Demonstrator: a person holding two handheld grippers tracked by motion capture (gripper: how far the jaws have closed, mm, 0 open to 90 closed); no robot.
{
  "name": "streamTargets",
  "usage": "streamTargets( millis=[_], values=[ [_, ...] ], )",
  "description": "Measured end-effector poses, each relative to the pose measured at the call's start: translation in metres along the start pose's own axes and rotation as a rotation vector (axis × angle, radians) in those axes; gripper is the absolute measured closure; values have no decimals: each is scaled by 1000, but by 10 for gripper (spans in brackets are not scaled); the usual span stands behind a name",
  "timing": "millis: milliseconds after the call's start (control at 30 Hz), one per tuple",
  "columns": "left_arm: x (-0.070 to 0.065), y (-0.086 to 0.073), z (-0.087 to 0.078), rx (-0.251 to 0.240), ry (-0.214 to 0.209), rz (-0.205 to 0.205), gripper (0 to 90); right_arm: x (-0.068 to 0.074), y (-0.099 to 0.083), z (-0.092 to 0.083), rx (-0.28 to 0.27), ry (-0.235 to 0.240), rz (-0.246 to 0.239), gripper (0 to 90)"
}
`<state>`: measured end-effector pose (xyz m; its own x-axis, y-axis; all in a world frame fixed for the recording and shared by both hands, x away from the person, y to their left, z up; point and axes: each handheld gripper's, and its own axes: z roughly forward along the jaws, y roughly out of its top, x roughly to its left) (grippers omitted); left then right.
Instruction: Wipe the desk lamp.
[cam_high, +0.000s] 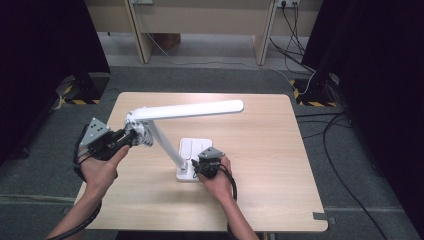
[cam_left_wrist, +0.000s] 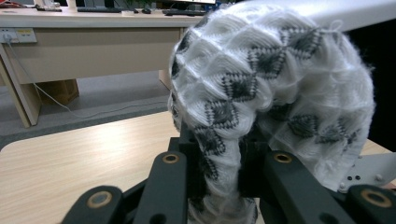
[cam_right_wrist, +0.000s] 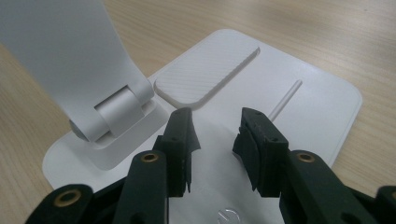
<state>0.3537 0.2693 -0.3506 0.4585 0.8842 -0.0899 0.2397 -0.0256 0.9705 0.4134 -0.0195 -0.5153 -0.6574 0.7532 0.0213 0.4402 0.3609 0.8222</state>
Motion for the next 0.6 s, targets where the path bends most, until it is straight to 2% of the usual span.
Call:
streamTargets(
  millis=[600],
  values=[
    [-5, -22, 11, 53, -17, 20, 758, 0, 0, 0, 0, 0, 0, 646]
  ],
)
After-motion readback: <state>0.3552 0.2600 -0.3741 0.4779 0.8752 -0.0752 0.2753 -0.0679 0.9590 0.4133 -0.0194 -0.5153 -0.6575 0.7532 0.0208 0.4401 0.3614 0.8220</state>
